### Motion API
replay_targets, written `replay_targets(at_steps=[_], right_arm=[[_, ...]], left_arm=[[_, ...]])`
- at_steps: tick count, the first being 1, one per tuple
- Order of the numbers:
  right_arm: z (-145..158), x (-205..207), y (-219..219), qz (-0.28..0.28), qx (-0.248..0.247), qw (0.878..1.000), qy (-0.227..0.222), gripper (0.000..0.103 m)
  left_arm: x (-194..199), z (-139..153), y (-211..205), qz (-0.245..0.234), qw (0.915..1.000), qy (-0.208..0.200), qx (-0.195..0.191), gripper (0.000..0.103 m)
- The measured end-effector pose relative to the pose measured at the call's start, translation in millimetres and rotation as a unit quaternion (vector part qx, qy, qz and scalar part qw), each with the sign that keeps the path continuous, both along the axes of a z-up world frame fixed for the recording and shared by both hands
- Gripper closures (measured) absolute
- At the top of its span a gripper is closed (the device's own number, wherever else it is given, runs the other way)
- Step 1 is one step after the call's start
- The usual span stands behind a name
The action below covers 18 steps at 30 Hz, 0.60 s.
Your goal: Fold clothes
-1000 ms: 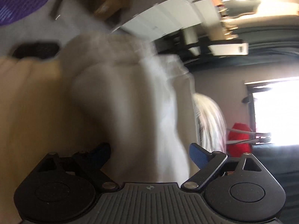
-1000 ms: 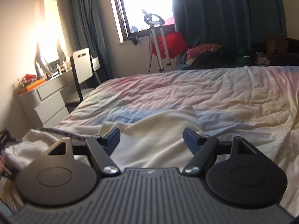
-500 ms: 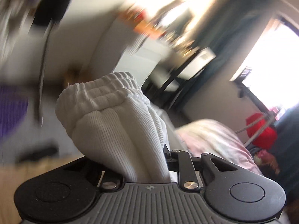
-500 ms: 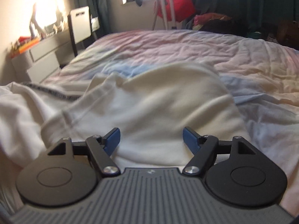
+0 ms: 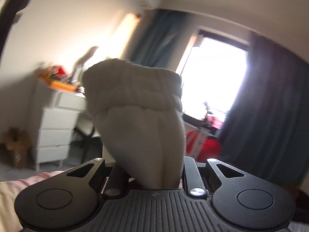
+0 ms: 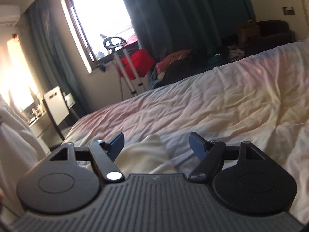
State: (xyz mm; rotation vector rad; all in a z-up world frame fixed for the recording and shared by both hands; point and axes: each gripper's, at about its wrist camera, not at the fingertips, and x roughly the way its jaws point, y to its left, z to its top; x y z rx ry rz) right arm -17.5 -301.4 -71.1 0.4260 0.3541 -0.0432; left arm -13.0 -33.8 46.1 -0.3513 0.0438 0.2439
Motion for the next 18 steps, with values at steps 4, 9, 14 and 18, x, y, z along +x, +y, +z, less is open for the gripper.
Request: replay_targets(at_steps=[4,9,14,18], right_arm=[[-1.2,-1.1,-32.5,-0.043,0.028,0.998,-0.023,0.026],[-11.3,6.4,-60.6,-0.073,0.077,0.993,-0.042,0.025],[-26.0,22.6,-75.0,-0.082,0.119,0.989,-0.04,0.025],[-34.1,31.9,-77.6,-0.065,0.139,0.988,-0.03,0.025]], left_arm=[[14.6,-37.1,-89.2,-0.043,0.9969,0.0,0.065,0.084],[33.2,-107.6,-185.6,-0.105,0.9833,0.035,0.144,0.084],[52.1,-176.0,-229.1,-0.176,0.951,0.145,0.209,0.077],[44.3,-183.9,-229.7,-0.21,0.9361,0.16,0.233,0.045]])
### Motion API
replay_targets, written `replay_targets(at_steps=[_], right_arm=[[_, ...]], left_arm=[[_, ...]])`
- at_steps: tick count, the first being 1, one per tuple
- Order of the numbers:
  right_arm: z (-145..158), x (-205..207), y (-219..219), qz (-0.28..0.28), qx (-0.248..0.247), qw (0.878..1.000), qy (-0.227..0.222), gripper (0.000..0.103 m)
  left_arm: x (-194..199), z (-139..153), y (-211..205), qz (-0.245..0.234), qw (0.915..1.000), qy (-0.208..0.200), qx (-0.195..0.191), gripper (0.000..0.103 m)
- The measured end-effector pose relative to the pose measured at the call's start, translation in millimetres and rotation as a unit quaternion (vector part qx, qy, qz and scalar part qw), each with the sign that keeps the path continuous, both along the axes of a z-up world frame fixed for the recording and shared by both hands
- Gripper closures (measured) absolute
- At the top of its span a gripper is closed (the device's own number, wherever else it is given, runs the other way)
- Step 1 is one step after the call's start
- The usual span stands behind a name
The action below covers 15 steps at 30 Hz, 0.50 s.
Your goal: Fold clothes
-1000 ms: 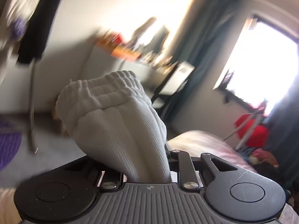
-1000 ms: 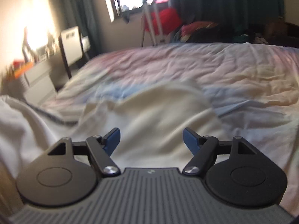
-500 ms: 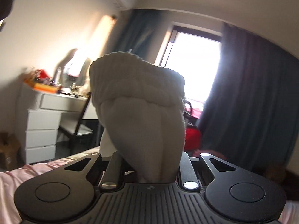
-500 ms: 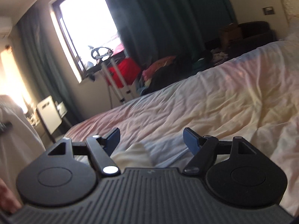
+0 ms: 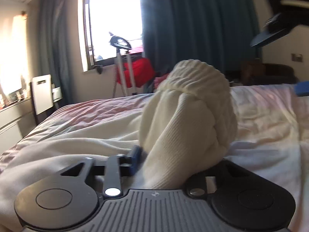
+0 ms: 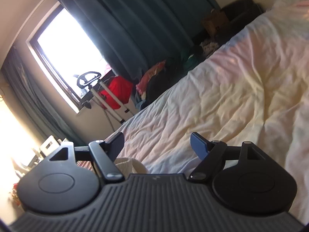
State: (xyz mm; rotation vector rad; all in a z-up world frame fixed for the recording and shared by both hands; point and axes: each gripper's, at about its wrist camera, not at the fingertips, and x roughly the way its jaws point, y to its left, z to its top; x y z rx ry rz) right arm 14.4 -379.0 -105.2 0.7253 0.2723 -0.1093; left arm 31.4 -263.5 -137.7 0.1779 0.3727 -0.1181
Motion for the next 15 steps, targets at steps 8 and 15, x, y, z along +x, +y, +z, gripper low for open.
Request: replay_targets(at_steps=[8,15], right_arm=[[0.6,1.7,3.5,0.064,0.034,0.997,-0.018,0.025],[-2.2,-2.2,15.6,0.107,0.052,0.993,0.017,0.025]], left_arm=[[-8.4,27.8,75.8,-0.077,0.9941,0.073,-0.024,0.019],[-42.0,77.0,154.7,-0.076,0.9938,0.035,-0.074,0.019]])
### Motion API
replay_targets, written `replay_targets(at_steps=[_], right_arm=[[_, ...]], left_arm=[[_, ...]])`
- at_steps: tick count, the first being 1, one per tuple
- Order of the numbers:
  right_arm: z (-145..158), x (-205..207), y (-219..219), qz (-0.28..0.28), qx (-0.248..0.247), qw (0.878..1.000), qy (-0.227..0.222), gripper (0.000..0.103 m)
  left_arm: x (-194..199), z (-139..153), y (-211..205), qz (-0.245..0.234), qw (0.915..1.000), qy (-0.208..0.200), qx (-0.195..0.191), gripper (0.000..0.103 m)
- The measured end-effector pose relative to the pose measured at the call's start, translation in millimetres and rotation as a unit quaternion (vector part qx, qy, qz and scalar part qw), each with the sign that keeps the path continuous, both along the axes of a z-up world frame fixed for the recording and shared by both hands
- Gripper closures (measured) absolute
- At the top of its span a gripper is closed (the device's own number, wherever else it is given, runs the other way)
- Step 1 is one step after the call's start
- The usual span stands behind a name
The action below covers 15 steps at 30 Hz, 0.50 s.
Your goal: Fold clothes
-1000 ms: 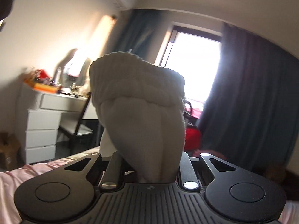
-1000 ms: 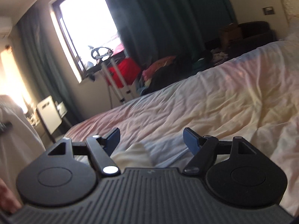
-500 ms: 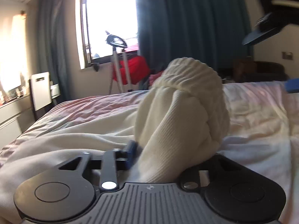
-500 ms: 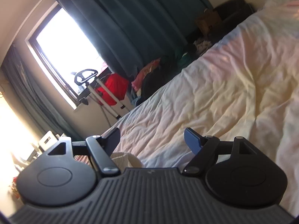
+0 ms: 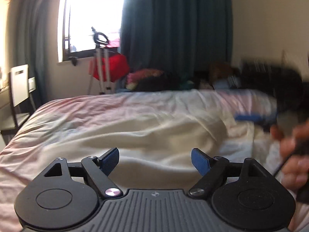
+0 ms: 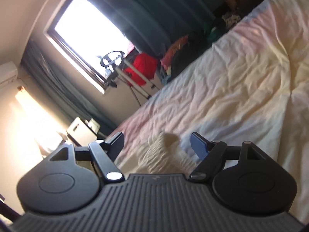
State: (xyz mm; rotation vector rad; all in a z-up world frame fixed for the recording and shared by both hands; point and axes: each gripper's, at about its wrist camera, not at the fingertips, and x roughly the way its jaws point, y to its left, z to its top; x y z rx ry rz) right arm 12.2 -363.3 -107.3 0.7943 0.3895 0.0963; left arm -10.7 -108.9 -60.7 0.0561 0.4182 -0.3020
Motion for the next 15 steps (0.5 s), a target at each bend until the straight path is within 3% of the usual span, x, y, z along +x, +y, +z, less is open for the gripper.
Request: replay_targets(at_steps=[5,9,11,15], right_arm=[[-25.2,2.6,2.2,0.006,0.046,0.995,0.09,0.025],[-44.2,2.3,-0.7,0.015,0.124,0.987,0.098,0.025],[-47.0,6.2,4.4,0.016,0.127,0.986,0.103,0.025],[-51.5,18.1,20.6,0.01,0.106,0.988,0.114,0.025]], left_arm=[[12.6,4.1,53.2,0.058,0.9981,0.0,-0.019,0.019],[22.2,-11.1,81.7,0.077,0.9939,0.054,-0.057,0.019],[25.7,-18.3,90.8,0.088,0.9884,0.096,-0.078,0.02],[27.4,-28.4,102.4,0.112,0.9819,0.116,-0.1,0.02]])
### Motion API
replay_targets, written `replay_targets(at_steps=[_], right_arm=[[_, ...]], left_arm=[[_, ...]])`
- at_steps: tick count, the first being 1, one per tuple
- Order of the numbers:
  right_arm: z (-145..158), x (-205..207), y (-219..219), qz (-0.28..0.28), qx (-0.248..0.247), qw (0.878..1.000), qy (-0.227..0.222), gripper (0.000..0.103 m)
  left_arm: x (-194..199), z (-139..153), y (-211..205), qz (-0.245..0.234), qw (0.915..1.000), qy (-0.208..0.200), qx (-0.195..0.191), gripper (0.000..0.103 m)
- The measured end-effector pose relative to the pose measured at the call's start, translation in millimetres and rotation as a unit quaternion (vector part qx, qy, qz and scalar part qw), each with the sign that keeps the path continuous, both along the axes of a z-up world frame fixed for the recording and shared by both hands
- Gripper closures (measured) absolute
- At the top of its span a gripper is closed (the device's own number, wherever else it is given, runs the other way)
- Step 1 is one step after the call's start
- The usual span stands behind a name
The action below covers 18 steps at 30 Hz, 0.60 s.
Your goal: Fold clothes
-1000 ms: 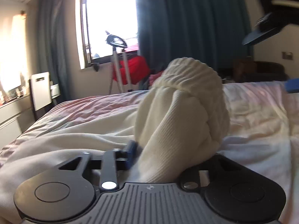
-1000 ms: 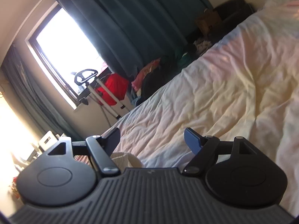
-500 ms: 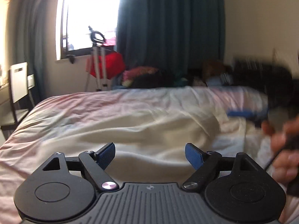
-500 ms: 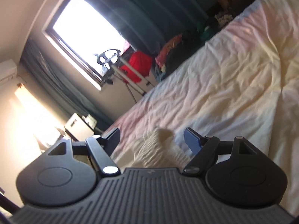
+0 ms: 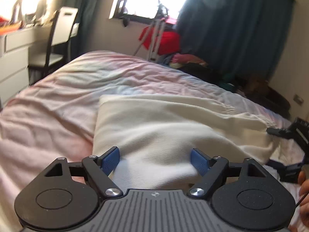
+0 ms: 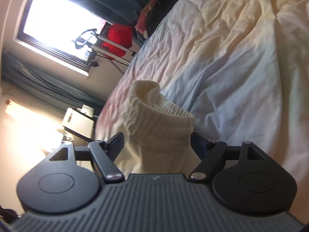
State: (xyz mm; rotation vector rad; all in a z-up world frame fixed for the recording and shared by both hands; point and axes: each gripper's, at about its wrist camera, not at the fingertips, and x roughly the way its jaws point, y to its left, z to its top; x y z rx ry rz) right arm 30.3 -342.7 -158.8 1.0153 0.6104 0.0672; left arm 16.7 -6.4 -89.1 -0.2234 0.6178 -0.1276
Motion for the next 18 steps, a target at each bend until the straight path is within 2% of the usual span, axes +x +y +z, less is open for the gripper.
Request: replay_targets(at_steps=[3,4,5,6,7,9,11,13,14,16,18], right_arm=[[-4.4,10.9,10.7,-0.004,-0.029,0.999,0.013,0.025],[-5.0,13.6,12.8,-0.005,-0.043,0.999,0.017,0.033],[-5.7,14.3,14.8,-0.01,-0.052,0.998,0.019,0.037],[-5.1,12.7,15.2,-0.016,-0.058,0.998,0.02,0.049],[-2.6,10.1,15.9,-0.019,-0.066,0.998,0.017,0.056],[7.6,3.1,20.8,-0.019,-0.094,0.995,0.0,0.064],[27.1,-9.5,30.8,-0.021,-0.144,0.989,-0.037,0.066],[40.6,-23.0,31.0,-0.029,-0.156,0.985,-0.067,0.066],[42.0,-27.0,28.1,-0.034,-0.151,0.986,-0.066,0.066],[33.1,-27.0,20.1,-0.042,-0.139,0.989,-0.03,0.064],[12.1,-17.5,13.7,-0.033,-0.117,0.992,0.025,0.06]], left_arm=[[-3.8,-0.8,-1.8,-0.001,1.0,-0.001,0.008,0.02],[-4.2,-2.6,-3.0,0.0,0.9999,-0.002,0.01,0.02],[-3.3,-3.9,-3.4,-0.001,0.9999,-0.002,0.012,0.02],[-7.0,-2.4,-4.3,-0.003,0.9999,-0.002,0.012,0.02],[-8.8,-1.9,-5.2,-0.005,0.9999,-0.002,0.014,0.02],[-9.0,-1.8,-6.4,-0.008,0.9998,-0.001,0.018,0.02],[-10.7,-1.7,-5.5,-0.011,0.9999,-0.001,0.013,0.02],[-12.0,-1.5,-4.1,-0.014,0.9999,-0.001,0.007,0.02],[-12.8,-0.9,-3.9,-0.016,0.9999,-0.002,0.005,0.02],[-13.2,-1.1,-3.8,-0.015,0.9999,-0.001,0.005,0.02],[-13.6,-1.5,-3.7,-0.015,0.9999,0.0,0.007,0.02]])
